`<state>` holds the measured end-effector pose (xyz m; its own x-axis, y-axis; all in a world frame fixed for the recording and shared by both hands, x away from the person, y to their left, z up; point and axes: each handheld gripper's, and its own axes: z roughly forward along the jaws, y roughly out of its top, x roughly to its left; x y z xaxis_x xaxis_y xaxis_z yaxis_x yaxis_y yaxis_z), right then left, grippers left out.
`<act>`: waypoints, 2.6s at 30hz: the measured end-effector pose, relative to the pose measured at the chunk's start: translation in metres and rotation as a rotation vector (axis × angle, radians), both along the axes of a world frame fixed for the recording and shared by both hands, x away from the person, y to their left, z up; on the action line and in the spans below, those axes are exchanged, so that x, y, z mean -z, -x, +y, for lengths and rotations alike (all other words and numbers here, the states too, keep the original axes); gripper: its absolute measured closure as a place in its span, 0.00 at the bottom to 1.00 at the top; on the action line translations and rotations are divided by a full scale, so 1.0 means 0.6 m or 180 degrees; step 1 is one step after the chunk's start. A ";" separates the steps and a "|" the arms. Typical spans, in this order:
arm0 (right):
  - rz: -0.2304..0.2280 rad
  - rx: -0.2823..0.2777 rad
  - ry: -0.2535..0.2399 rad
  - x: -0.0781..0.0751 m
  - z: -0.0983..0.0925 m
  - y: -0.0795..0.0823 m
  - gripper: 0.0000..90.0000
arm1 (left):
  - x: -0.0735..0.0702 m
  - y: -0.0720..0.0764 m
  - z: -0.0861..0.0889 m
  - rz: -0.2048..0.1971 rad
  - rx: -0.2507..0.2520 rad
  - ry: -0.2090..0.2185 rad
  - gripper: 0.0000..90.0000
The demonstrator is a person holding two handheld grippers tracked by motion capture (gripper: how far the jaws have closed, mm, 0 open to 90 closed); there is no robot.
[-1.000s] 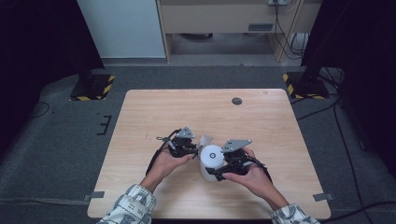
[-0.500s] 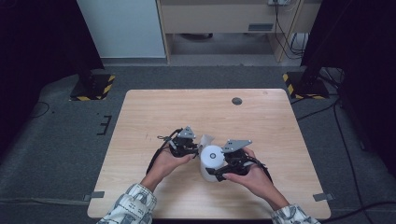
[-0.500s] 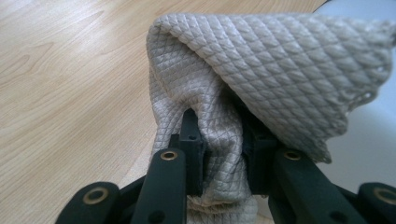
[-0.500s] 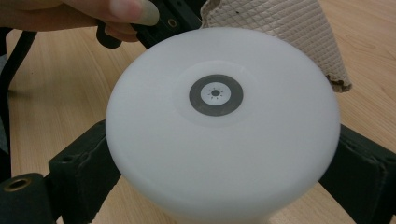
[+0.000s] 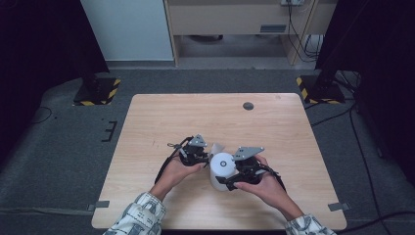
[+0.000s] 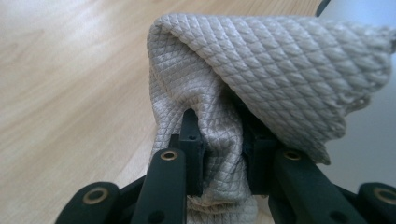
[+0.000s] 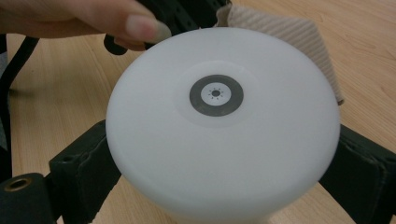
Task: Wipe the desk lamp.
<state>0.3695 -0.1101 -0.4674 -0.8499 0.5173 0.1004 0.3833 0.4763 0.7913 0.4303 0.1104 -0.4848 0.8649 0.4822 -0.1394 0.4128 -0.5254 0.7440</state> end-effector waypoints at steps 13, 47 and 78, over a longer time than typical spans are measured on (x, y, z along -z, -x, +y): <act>-0.0005 -0.0007 0.0015 -0.001 0.000 0.002 0.09 | 0.022 -0.010 -0.017 0.0053 0.0064 -0.0208 0.81; -0.0025 0.0102 0.0109 -0.005 0.003 0.006 0.09 | 0.003 0.084 0.040 -0.0106 0.0061 -0.0074 0.81; -0.0019 0.0150 0.0164 -0.008 0.002 0.003 0.10 | -0.005 0.138 0.031 -0.0090 0.0207 0.0068 0.81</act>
